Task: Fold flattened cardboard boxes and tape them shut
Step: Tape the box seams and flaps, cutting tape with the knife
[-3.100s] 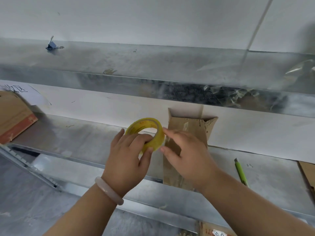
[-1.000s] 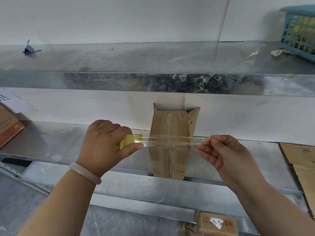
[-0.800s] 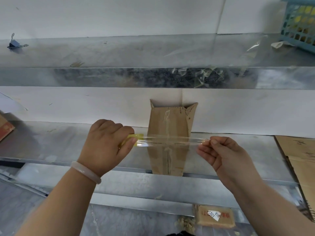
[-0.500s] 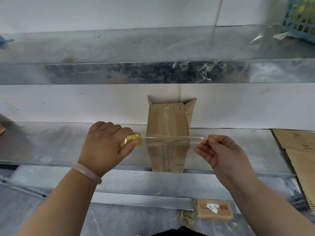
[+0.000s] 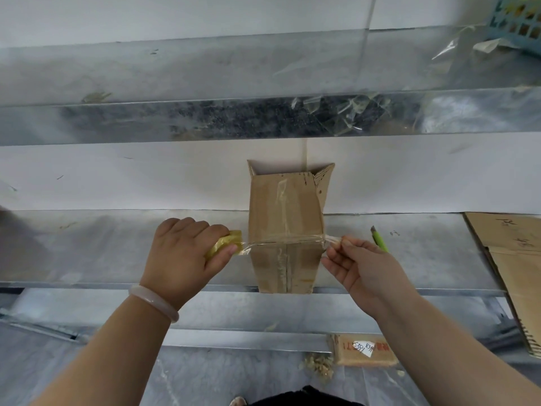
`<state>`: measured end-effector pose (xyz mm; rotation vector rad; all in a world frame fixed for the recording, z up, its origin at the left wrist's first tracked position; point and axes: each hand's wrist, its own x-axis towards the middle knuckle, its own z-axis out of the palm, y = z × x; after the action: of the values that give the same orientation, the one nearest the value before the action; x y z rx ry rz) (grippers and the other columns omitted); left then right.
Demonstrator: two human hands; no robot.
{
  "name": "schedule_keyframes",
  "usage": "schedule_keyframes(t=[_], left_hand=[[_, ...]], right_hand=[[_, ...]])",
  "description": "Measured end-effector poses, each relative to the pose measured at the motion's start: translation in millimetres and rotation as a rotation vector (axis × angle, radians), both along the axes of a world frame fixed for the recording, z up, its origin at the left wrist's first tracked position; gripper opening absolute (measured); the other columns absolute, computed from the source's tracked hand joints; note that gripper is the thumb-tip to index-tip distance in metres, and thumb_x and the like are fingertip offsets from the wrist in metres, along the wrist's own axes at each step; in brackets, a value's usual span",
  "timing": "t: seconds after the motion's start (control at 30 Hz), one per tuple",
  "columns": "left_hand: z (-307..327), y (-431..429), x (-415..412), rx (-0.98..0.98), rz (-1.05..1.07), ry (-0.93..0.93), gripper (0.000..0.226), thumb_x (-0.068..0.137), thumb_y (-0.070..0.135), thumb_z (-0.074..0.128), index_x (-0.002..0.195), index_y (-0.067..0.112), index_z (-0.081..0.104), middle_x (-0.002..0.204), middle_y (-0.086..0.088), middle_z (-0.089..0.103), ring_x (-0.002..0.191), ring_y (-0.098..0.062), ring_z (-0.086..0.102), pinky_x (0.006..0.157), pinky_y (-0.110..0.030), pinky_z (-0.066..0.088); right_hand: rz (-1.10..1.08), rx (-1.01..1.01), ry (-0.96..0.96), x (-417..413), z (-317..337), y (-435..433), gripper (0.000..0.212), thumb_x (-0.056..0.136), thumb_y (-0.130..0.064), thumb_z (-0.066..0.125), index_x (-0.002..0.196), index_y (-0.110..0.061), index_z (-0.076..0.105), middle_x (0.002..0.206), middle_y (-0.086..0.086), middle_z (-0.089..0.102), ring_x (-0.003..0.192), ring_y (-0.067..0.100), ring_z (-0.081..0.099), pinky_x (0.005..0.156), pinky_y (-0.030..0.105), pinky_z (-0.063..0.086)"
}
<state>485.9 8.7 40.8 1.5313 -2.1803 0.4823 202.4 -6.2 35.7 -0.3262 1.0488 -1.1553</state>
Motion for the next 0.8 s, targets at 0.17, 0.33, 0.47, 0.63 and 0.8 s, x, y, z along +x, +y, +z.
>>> schedule_keyframes(t=[0.17, 0.33, 0.47, 0.63, 0.8], left_hand=[[-4.8, -2.8, -2.8, 0.008, 0.012, 0.0, 0.04, 0.094, 0.05, 0.043, 0.087, 0.021, 0.069, 0.07, 0.005, 0.062, 0.065, -0.022, 0.056, 0.071, -0.037, 0.038], [-7.3, -5.8, -10.9, 0.026, 0.0, -0.015, 0.036, 0.092, 0.049, 0.046, 0.085, 0.021, 0.068, 0.07, 0.006, 0.062, 0.067, -0.021, 0.056, 0.073, -0.036, 0.038], [-7.5, -6.8, -12.3, 0.04, 0.01, -0.003, 0.037, 0.092, 0.049, 0.044, 0.085, 0.022, 0.068, 0.071, 0.006, 0.062, 0.067, -0.021, 0.056, 0.073, -0.037, 0.039], [-6.1, -7.1, -12.8, 0.028, 0.014, -0.006, 0.035, 0.091, 0.049, 0.047, 0.084, 0.022, 0.068, 0.07, 0.006, 0.062, 0.067, -0.021, 0.056, 0.073, -0.037, 0.039], [-6.5, -6.8, -11.6, 0.004, 0.002, 0.005, 0.033, 0.09, 0.048, 0.05, 0.085, 0.021, 0.069, 0.071, 0.005, 0.062, 0.067, -0.022, 0.056, 0.072, -0.037, 0.039]], right_hand=[[0.035, 0.037, 0.102, 6.5, -15.2, 0.9, 0.014, 0.097, -0.002, 0.055, 0.087, -0.007, 0.064, 0.07, 0.006, 0.066, 0.068, 0.014, 0.061, 0.07, 0.03, 0.055], [0.073, 0.014, 0.186, 14.8, -26.8, 2.0, 0.013, 0.094, -0.008, 0.061, 0.101, -0.006, 0.072, 0.091, 0.008, 0.076, 0.088, 0.019, 0.066, 0.086, 0.031, 0.053], [0.08, 0.091, 0.189, 13.0, -38.7, -0.7, 0.014, 0.091, -0.003, 0.064, 0.101, -0.007, 0.073, 0.1, 0.013, 0.074, 0.092, 0.024, 0.067, 0.081, 0.032, 0.054], [0.024, -0.16, 0.673, -0.2, -44.3, 6.8, 0.034, 0.099, -0.015, 0.056, 0.132, -0.024, 0.061, 0.112, -0.006, 0.069, 0.101, 0.013, 0.066, 0.096, 0.037, 0.053], [-0.115, -0.891, 0.878, 2.6, -25.3, 4.0, 0.05, 0.098, -0.011, 0.034, 0.146, -0.023, 0.043, 0.142, -0.02, 0.048, 0.136, 0.013, 0.044, 0.112, 0.032, 0.037]])
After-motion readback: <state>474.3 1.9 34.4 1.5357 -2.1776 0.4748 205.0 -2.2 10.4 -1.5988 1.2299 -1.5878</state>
